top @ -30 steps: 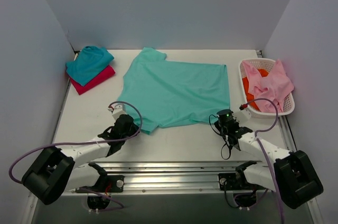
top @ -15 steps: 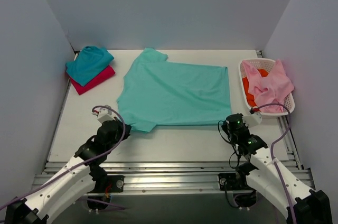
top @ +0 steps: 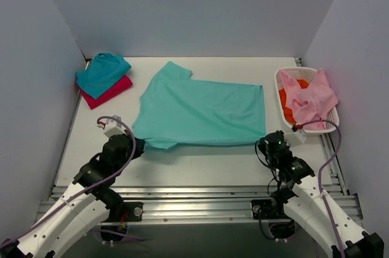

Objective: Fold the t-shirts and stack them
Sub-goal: Fold the tshirt

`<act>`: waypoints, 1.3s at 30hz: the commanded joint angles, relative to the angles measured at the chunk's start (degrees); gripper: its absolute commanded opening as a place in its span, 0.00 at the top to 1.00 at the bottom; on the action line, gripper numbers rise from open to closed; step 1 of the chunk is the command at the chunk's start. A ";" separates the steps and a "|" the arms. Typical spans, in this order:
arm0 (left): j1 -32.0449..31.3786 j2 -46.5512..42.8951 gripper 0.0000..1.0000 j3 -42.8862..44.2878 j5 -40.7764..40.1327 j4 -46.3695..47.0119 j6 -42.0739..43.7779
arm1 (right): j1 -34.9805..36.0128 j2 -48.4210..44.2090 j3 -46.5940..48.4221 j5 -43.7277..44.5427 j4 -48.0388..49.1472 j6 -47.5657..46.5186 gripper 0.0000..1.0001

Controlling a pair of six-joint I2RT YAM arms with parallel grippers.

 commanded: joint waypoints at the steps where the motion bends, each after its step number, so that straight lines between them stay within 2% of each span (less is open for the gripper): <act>1: -0.09 4.61 0.98 5.15 -2.24 2.66 3.21 | 0.18 3.09 3.32 1.08 2.14 -1.72 1.00; 8: 0.35 16.31 0.98 13.05 -3.56 8.55 6.46 | 0.09 12.05 6.92 3.01 9.34 -3.57 1.00; 16: 2.81 28.35 0.98 17.55 -1.89 13.65 9.19 | -0.43 20.58 9.83 4.60 14.62 -4.27 1.00; 23: 9.48 36.53 0.98 20.09 5.93 17.70 12.18 | -3.24 27.08 12.64 4.86 17.87 -5.41 1.00; 27: 14.40 44.26 0.98 22.91 10.76 19.89 13.67 | -5.18 32.70 14.40 5.47 20.51 -5.68 1.00; 31: 21.59 59.89 0.98 28.08 18.48 25.95 16.13 | -7.46 41.75 17.12 6.80 23.94 -4.28 1.00; 32: 22.66 63.83 0.98 30.18 20.51 26.92 16.83 | -7.99 46.55 18.34 6.62 24.20 -3.92 1.00; 33: 23.80 72.31 0.98 35.69 22.96 27.89 17.36 | -8.43 49.21 21.58 7.23 24.38 -3.75 0.95; 34: 24.95 76.66 0.95 39.48 27.08 27.98 18.41 | -8.70 51.67 23.78 7.75 22.99 -3.57 0.56; 35: 26.61 81.32 0.84 43.96 34.95 27.81 18.68 | -8.96 56.83 26.59 8.11 21.41 -3.31 0.31; 36: 27.32 89.02 0.78 53.57 37.73 26.24 18.42 | -9.40 59.41 33.32 8.81 19.13 -3.39 0.01; 37: 28.03 91.62 0.73 58.11 39.32 20.83 17.20 | -9.40 61.35 36.87 9.51 14.67 -3.74 0.00; 39: 29.17 93.05 0.62 64.80 41.36 19.54 16.14 | -9.40 65.49 45.64 10.48 12.00 -4.88 0.00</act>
